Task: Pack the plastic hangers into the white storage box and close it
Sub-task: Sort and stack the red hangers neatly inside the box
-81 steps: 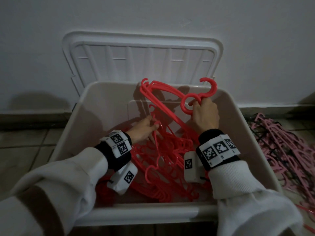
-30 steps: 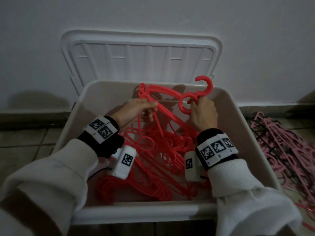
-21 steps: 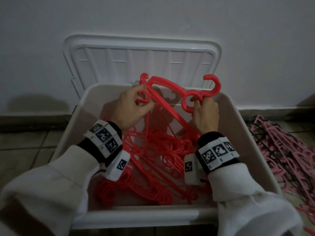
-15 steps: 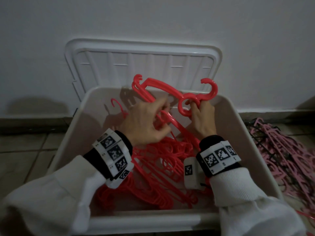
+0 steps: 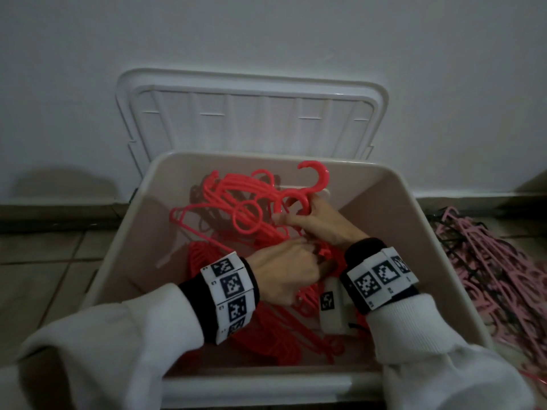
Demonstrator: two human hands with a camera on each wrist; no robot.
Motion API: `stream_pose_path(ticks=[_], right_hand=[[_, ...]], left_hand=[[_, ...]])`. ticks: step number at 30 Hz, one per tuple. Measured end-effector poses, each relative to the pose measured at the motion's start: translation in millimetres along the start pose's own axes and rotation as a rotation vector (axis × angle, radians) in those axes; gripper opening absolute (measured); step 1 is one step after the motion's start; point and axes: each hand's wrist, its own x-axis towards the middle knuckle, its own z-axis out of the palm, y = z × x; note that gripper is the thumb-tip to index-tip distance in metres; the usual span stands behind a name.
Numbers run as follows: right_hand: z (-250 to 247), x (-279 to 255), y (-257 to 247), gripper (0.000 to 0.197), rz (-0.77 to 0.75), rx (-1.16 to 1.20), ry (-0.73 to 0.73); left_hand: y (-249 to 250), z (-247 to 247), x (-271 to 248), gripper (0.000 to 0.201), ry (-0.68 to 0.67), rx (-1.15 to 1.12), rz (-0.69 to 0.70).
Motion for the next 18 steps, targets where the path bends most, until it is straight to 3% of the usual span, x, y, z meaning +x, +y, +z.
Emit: stream_pose_path(ticks=[1, 4, 7, 10, 12, 16, 18], right_hand=[[1, 1, 0, 0.024, 0.022, -0.017, -0.050], [1, 5, 8, 0.049, 0.085, -0.095, -0.157], [3, 5, 12, 0.040, 0.142, -0.176, -0.205], [4, 3, 14, 0.021, 0.152, -0.189, -0.265], [4, 3, 14, 0.020, 0.149, -0.189, -0.259], [-2, 6, 18, 0.020, 0.127, -0.173, -0.143], [-9, 5, 17, 0.015, 0.118, -0.159, -0.070]], left_hand=[[-2, 1, 0, 0.048, -0.044, 0.003, -0.027], [-4, 8, -2, 0.057, 0.074, -0.084, 0.025], [-2, 15, -3, 0.028, 0.215, -0.121, 0.102], [-2, 18, -1, 0.047, 0.204, -0.184, 0.088], [-4, 20, 0, 0.046, 0.117, -0.238, 0.026], [-12, 27, -1, 0.059, 0.118, -0.245, -0.050], [-17, 25, -5, 0.057, 0.201, -0.379, -0.081]])
